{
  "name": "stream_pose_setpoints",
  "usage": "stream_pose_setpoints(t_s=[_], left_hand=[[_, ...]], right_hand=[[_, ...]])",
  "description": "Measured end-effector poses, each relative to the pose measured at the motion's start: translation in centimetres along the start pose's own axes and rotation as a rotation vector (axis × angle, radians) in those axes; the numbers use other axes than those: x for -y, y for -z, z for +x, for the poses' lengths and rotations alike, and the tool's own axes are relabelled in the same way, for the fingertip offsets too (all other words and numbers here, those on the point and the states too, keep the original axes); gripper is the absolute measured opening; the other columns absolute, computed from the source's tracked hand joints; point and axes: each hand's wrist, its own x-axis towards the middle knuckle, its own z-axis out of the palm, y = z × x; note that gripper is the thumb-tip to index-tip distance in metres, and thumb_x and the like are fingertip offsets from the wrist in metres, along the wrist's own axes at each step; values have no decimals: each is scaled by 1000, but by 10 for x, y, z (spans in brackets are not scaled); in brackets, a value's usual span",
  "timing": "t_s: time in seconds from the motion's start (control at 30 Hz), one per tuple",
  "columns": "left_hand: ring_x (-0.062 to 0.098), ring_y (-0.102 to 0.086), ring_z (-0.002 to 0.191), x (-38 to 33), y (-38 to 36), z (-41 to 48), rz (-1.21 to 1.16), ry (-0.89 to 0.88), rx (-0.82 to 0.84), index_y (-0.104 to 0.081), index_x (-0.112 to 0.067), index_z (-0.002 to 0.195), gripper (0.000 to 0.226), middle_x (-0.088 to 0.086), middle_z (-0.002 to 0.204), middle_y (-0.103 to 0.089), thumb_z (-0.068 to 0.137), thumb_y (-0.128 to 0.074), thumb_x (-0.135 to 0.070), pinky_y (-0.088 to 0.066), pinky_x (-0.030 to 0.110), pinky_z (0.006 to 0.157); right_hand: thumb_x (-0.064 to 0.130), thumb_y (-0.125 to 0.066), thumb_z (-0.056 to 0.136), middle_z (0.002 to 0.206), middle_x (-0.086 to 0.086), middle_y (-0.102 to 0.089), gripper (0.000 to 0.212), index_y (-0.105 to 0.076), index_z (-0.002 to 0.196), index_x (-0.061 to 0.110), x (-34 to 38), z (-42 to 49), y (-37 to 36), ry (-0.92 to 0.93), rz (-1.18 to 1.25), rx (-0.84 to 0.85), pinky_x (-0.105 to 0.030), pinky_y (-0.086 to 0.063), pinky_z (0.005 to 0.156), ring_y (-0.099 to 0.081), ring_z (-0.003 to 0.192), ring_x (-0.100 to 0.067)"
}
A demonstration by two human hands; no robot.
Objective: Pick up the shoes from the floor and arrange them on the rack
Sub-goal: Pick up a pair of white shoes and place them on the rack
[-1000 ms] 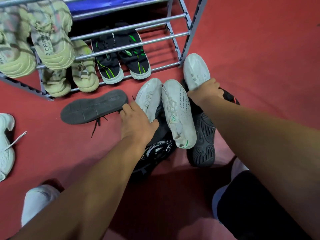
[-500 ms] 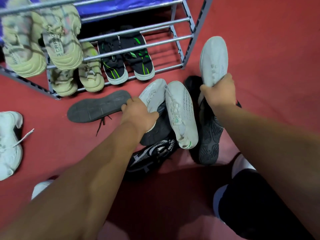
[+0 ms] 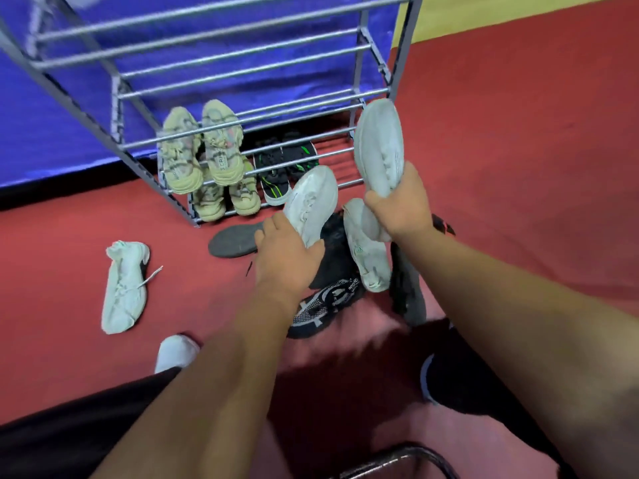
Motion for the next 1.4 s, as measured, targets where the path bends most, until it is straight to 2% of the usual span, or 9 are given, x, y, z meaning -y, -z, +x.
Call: stream_pose_setpoints(t_s=[0.07,0.27,0.43,0.67,0.8,0.9,1.07,1.2,1.4], left_hand=[[35,-43,125,-4,33,-17,8,15,-42,-40,-9,144,78,11,139,-48,85,-70,-51,-48,54,96],[39,-43,127,-7,124,-64,-6,-8,-178,-42,-5,139,79,15,137,-48,81,-68,-52,-49,59,96],[40,-44,125,-9,173,-90,0,-41,-281,-39,-3,142,77,17,138,-46,88,-70,-48,-46,54,99],[41,-42,131,-3,198,-56,78,18,-186,-39,-1,140,72,19,142,-43,93,-65,-50,-44,52,102],[41,-44,129,15,192,-11,196,-1,-127,-39,0,140,75,20,139,-44,93,-64,-53,-47,51,102],[36,-45,124,32,172,15,315,-55,-147,-40,-3,137,72,15,133,-45,92,-61,-55,-55,51,89],[31,-49,114,58,115,41,407,-112,-101,-44,-9,131,67,8,122,-47,85,-57,-55,-54,45,70],[29,-46,120,61,76,77,294,-37,-51,-41,-11,135,66,6,128,-45,87,-57,-55,-56,48,80],[32,-48,122,45,33,146,100,97,-110,-47,-9,132,69,10,129,-51,86,-58,-58,-53,50,88]], right_hand=[[50,-69,65,110,-1,-62,62,-52,117,21,24,-24,6,-8,-48,36,-48,-59,84,-64,96,-25],[61,-65,60,115,-3,-64,75,-53,122,20,95,-96,40,79,-204,89,-49,-59,85,-66,100,-31],[58,-67,67,115,-1,-62,65,-52,121,24,133,-137,58,251,-216,84,-46,-56,84,-63,100,-29],[58,-71,66,117,-6,-65,74,-55,125,16,157,-125,30,149,-134,138,-43,-56,85,-65,103,-30],[60,-71,61,111,-6,-67,78,-54,122,13,150,-88,3,44,-154,216,-44,-60,81,-68,96,-30],[49,-78,68,115,-7,-64,74,-52,125,10,135,-60,-17,29,-219,287,-39,-56,81,-66,98,-29],[44,-82,65,120,-7,-62,78,-47,129,15,95,-26,-49,-95,-313,364,-48,-58,90,-66,106,-33],[45,-78,65,108,-2,-64,68,-46,120,25,73,13,-78,-150,-356,384,-48,-59,87,-65,99,-31],[61,-70,68,126,-6,-58,77,-55,130,18,66,76,-119,-33,-420,252,-50,-56,95,-61,111,-33]])
